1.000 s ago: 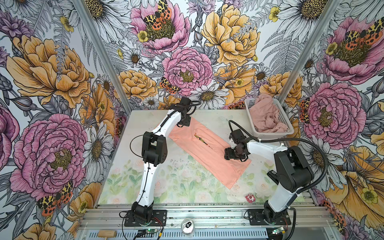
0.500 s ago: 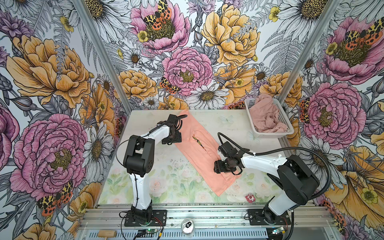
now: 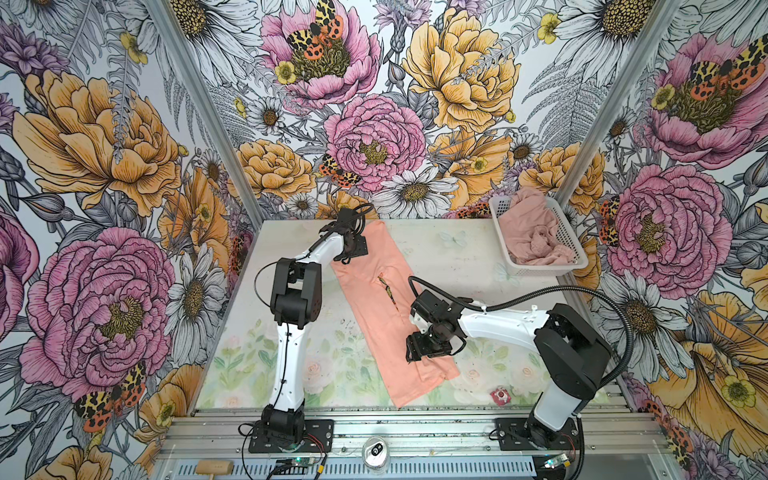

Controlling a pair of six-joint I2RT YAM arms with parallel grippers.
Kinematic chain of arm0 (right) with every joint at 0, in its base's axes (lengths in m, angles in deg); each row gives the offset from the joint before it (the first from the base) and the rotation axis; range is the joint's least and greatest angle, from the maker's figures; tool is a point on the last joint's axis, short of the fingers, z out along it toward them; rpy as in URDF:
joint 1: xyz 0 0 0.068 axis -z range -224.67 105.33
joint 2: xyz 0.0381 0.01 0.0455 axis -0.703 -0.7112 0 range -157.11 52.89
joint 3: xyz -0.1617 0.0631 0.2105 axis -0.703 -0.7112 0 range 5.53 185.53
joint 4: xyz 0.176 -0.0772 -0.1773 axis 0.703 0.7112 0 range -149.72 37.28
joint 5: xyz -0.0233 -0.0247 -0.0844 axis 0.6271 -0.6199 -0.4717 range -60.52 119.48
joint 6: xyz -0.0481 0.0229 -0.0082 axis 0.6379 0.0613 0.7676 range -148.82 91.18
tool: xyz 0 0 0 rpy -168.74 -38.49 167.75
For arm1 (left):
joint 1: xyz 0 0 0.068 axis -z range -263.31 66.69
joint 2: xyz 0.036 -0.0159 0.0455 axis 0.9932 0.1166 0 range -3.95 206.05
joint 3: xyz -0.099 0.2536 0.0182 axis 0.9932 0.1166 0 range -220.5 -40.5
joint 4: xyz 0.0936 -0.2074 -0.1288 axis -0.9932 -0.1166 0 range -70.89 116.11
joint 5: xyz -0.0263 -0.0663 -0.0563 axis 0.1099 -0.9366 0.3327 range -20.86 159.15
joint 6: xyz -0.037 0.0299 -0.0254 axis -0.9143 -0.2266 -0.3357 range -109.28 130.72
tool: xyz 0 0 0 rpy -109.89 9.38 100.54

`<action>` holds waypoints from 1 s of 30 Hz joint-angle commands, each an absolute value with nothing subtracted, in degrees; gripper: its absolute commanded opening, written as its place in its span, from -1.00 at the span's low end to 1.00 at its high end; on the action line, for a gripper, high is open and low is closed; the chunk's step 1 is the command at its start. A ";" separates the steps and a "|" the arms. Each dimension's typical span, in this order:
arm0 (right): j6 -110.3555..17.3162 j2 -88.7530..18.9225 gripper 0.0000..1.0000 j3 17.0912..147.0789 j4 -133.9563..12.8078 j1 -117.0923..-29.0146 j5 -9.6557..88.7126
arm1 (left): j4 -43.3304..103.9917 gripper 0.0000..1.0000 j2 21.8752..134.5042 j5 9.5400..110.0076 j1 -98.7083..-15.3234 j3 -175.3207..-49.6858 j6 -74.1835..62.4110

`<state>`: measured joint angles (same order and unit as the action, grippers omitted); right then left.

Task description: Fold and stack the mixed laundry pile

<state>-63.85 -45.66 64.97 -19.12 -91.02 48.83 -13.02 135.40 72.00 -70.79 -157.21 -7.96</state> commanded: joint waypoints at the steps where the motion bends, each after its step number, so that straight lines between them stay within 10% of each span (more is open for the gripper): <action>1: -62.66 -42.39 0.45 66.68 -12.66 -88.36 48.30 | -17.59 0.50 140.13 68.58 -69.91 -164.20 -5.90; 15: -60.88 -37.55 0.48 67.53 -9.24 -78.95 45.45 | -26.45 0.40 160.28 59.36 -62.36 -197.19 -5.85; 30: -64.85 -32.61 0.48 57.50 -16.84 -78.48 47.70 | -20.47 0.75 141.17 57.60 -61.23 -180.48 -3.54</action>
